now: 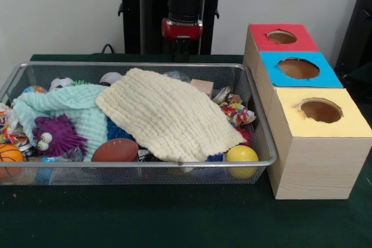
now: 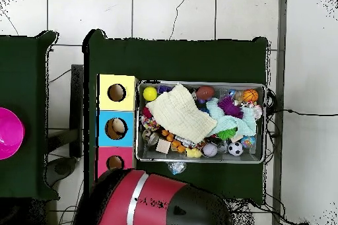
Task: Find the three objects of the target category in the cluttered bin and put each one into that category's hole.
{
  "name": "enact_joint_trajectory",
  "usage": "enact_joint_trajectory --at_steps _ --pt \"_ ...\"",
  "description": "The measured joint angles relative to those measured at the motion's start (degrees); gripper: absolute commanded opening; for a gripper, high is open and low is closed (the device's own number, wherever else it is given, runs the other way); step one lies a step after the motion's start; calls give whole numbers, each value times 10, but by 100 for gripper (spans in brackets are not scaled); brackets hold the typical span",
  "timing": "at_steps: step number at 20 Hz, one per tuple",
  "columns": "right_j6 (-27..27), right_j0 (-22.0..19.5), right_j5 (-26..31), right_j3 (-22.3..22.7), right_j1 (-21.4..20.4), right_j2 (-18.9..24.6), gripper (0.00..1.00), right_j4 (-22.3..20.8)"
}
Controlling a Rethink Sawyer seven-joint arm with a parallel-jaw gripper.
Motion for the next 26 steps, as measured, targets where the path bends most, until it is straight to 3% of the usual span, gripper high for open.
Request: enact_joint_trajectory --at_steps 18,26 --pt "0 -11 -1 0 -1 -2 100 -2" --pt "0 -14 -57 0 22 -11 100 -12"
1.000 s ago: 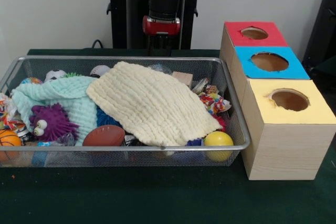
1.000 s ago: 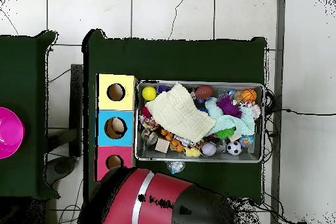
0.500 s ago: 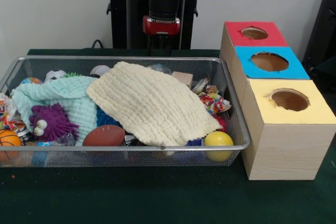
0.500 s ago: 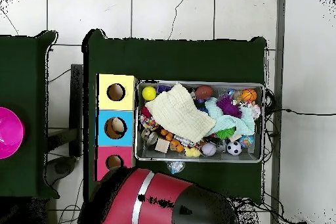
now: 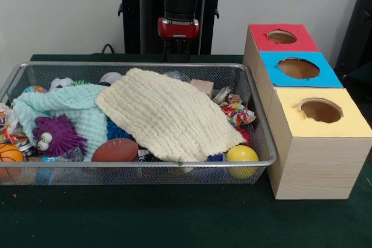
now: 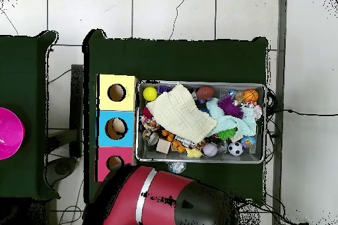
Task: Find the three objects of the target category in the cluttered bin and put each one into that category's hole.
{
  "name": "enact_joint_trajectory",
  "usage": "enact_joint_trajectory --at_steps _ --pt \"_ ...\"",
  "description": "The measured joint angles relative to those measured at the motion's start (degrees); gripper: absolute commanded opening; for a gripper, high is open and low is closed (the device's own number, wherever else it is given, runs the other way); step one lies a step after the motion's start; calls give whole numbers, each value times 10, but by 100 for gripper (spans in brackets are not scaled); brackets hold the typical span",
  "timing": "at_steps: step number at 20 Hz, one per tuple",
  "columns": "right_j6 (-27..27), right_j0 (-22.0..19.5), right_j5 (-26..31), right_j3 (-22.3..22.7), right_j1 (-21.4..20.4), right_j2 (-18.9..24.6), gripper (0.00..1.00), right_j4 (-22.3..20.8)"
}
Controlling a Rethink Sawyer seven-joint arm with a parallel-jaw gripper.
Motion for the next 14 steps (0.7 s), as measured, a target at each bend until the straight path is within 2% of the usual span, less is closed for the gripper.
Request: enact_joint_trajectory --at_steps 3,8,14 --pt "0 0 -25 1 11 -4 100 -1" --pt "0 -1 -108 1 43 -13 100 1" --pt "0 -2 -167 0 65 -17 100 7"
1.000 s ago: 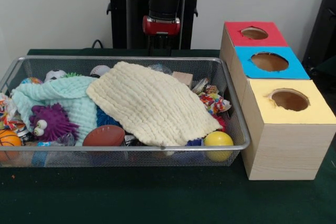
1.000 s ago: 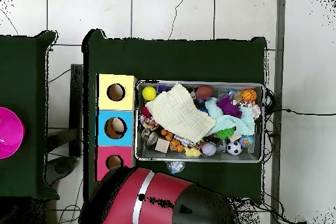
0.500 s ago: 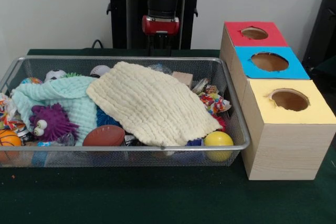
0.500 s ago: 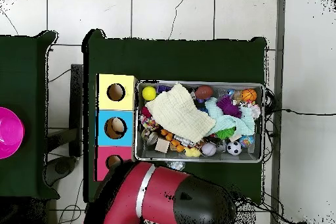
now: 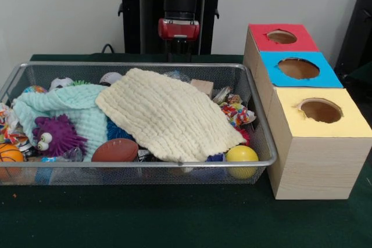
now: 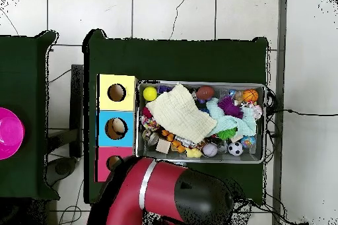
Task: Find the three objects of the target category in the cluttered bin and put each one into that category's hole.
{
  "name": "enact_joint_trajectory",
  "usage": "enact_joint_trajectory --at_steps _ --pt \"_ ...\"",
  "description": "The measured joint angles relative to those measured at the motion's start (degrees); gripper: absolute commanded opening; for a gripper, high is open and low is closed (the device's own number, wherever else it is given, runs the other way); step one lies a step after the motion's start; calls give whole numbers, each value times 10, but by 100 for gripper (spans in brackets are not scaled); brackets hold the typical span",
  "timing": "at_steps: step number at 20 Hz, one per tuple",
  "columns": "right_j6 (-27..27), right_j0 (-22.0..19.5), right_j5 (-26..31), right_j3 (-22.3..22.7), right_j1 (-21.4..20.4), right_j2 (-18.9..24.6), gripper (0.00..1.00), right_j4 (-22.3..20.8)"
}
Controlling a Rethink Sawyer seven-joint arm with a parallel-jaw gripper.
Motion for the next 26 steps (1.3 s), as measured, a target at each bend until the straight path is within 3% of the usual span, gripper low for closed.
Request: enact_joint_trajectory --at_steps 12,26 --pt "0 -10 -113 -31 33 3 100 10" --pt "0 -11 -119 -34 36 4 100 10"
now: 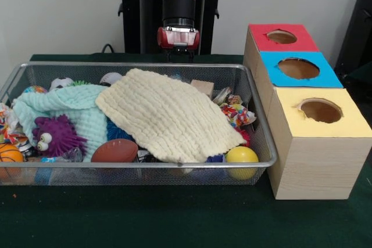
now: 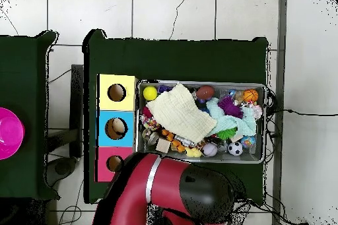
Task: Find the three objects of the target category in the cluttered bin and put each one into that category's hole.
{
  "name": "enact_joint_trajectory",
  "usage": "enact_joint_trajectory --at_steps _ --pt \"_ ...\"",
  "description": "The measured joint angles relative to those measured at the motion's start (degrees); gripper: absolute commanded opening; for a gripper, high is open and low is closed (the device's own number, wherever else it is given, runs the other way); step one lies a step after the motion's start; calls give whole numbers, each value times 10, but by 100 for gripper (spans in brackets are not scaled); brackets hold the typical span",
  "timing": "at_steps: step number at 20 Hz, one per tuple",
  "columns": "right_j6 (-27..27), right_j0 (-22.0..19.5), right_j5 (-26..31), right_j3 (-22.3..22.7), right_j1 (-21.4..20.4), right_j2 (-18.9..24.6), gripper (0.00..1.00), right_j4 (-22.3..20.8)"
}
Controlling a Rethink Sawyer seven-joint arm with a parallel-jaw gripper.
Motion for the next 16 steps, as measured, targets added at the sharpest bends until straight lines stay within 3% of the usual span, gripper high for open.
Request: enact_joint_trajectory --at_steps 2,3,16 --pt "0 0 0 0 0 0 100 1" --pt "0 1 0 0 0 3 0 1" --pt "0 5 -1 0 0 16 0 2"
